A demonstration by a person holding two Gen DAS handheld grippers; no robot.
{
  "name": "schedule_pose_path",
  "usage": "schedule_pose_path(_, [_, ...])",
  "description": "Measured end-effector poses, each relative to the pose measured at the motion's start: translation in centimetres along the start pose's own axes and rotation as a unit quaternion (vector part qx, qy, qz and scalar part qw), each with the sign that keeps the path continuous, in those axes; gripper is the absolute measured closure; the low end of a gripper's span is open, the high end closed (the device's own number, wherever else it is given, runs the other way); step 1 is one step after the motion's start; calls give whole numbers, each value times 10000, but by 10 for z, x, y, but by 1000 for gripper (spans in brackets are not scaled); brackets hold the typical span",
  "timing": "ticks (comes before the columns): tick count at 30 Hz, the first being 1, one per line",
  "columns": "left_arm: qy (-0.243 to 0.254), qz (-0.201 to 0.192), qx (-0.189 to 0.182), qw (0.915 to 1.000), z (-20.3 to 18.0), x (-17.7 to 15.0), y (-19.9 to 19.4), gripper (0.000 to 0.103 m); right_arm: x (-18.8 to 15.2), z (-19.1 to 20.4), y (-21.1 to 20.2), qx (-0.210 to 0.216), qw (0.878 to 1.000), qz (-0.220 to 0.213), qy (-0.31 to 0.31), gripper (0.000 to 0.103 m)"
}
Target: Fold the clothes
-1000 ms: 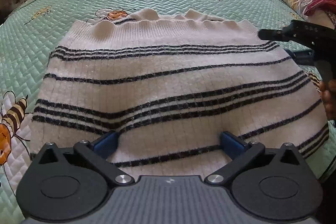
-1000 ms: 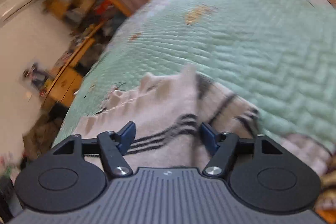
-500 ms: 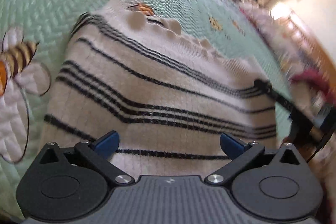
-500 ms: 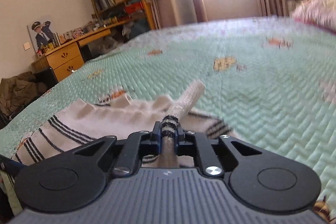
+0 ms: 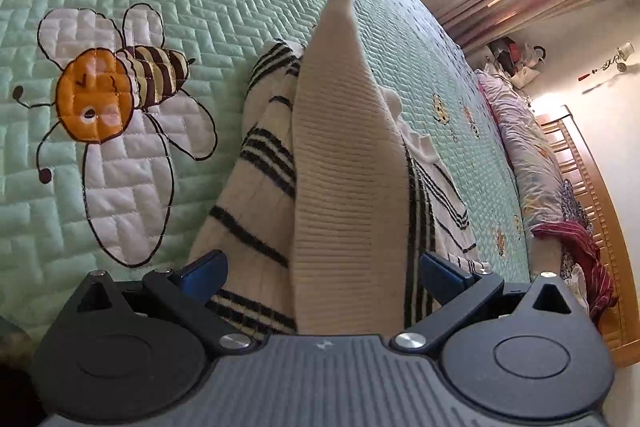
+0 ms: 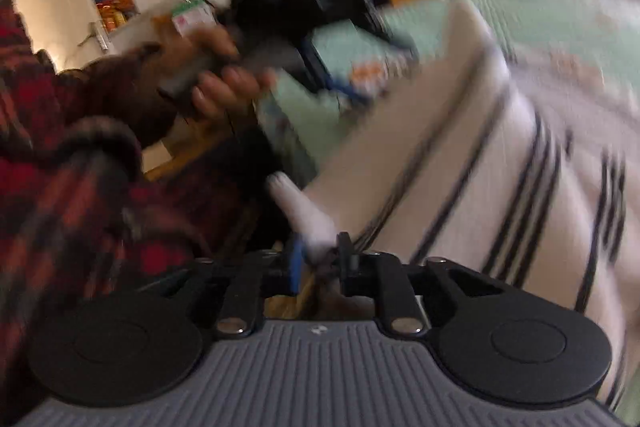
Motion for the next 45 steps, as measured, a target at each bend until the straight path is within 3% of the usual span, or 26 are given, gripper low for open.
schedule_pose_path(2, [156,-27,6,9999,-7,-1,0,1,-5,-11,-18,40,9981,-293,532,63])
schedule_pose_path(5, [479,-34,-43,9988,-21,-4,1,1,0,-29,-65,259,9843,-1337,1125,58])
schedule_pose_path(7, [741,22,-93,9972,-31,-8,5,1,12,-43,-92,-222,9733,-2017,1075,48])
schedule_pose_path(9, [942,83,-114,9955,-42,-12,13,1,28,-58,-102,-1317,9690,-2017,554,46])
schedule_pose_path(12, [1138,160,-137,9933,-54,-14,22,1,50,-81,-82,-2580,9560,-1280,-554,46])
schedule_pose_path(14, [1138,61,-113,9934,-55,-6,21,1,59,-98,-65,-2746,9541,-1006,-647,46])
schedule_pose_path(19, [955,-319,-136,9948,-63,31,17,1,77,-129,-48,-2458,9535,-1648,571,46])
schedule_pose_path(22, [1072,-416,-240,9931,-82,48,21,1,83,-121,-25,-1937,9580,-1912,906,46])
schedule_pose_path(26, [1360,-373,-451,9890,-113,55,40,1,79,-103,23,-1016,9756,-1564,1160,46])
schedule_pose_path(28, [1411,-247,-374,9890,-118,52,53,1,76,-86,38,-674,9824,-1481,914,44])
schedule_pose_path(33, [1435,60,-115,9896,-111,40,75,1,65,-36,54,-563,9920,-1043,-429,41])
schedule_pose_path(37, [1746,77,157,9845,-103,27,66,1,53,-3,60,74,9936,-633,-933,37])
schedule_pose_path(41, [2034,9,1018,9738,-84,12,57,1,49,3,63,293,9957,-410,-775,33])
schedule_pose_path(44, [1651,-189,719,9835,-65,9,33,2,57,-10,47,421,9966,-705,-88,33])
schedule_pose_path(45, [1442,-293,545,9876,-58,11,22,2,62,-17,37,515,9936,-986,189,33])
Point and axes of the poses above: each gripper's, at about its wrist camera, not at the fingertips, and y roughly the way its jaws point, z to its left, x to its top, the point moved 5 cm from there along y, roughly the way its jaws point, and after that the axes turned 3 degrees about x, right-handed, at the moved point
